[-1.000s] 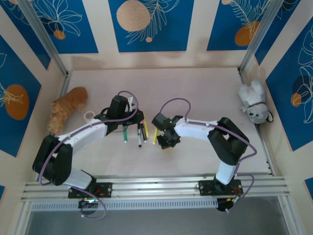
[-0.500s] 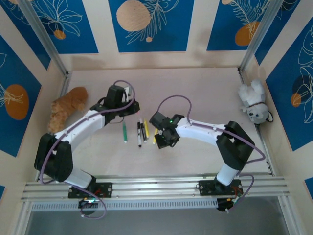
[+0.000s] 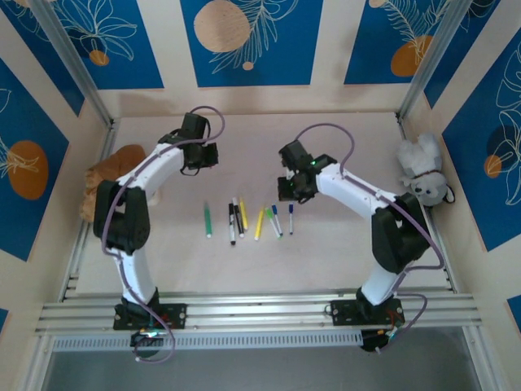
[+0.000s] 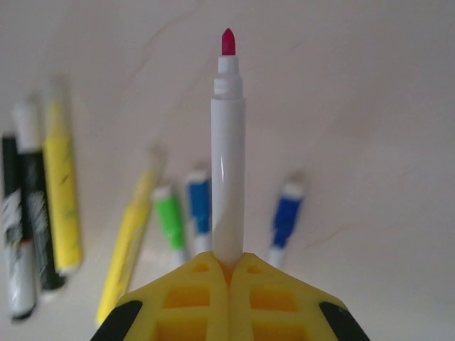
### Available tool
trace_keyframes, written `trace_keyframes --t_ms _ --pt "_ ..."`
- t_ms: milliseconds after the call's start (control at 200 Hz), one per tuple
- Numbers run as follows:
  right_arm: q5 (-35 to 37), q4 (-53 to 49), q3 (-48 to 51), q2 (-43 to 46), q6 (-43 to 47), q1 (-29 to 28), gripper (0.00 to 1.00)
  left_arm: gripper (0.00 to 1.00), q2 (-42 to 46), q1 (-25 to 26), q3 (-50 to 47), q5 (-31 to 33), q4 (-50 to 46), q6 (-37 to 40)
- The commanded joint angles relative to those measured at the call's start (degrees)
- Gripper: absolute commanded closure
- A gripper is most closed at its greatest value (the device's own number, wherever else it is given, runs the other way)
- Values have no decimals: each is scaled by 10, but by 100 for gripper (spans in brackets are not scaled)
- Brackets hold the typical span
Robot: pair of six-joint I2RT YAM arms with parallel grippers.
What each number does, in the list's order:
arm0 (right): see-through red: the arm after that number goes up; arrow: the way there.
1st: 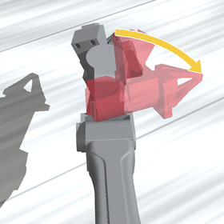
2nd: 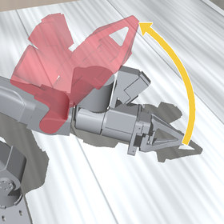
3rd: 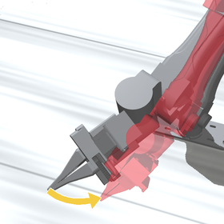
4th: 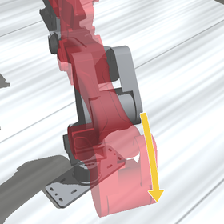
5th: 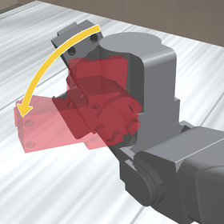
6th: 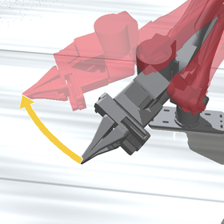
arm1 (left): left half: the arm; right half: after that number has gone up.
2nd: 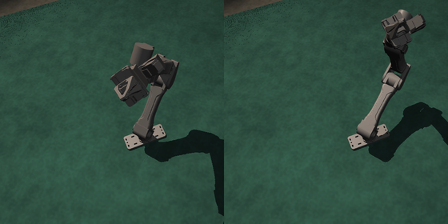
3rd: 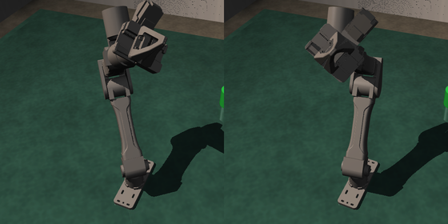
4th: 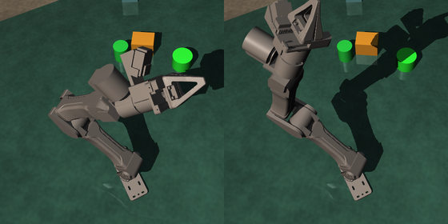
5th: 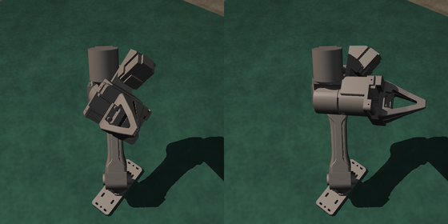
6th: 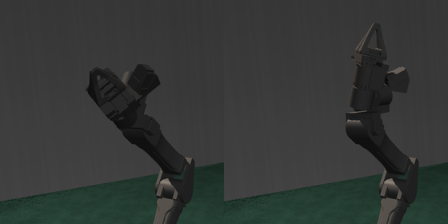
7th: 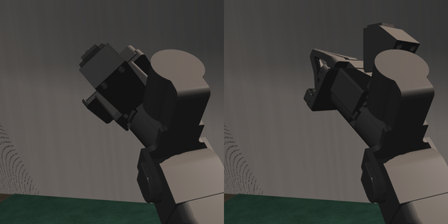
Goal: Open the pen caps
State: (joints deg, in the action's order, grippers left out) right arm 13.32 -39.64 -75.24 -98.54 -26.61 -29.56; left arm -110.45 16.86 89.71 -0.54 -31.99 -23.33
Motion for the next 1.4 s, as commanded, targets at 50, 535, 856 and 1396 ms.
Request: trace_keyframes --t_ms 50,535,856,1396 --pt "1 -1 -57 -60 18 61 100 100 -79 -21 107 34 -106 46" --pt "66 -57 -251 -255 52 95 100 100 -212 -40 209 35 -159 55" --pt "73 -96 -310 -299 57 102 100 100 -240 -48 221 19 -167 53" --pt "71 -98 -308 -324 55 96 100 84 -254 -55 230 18 -164 48"
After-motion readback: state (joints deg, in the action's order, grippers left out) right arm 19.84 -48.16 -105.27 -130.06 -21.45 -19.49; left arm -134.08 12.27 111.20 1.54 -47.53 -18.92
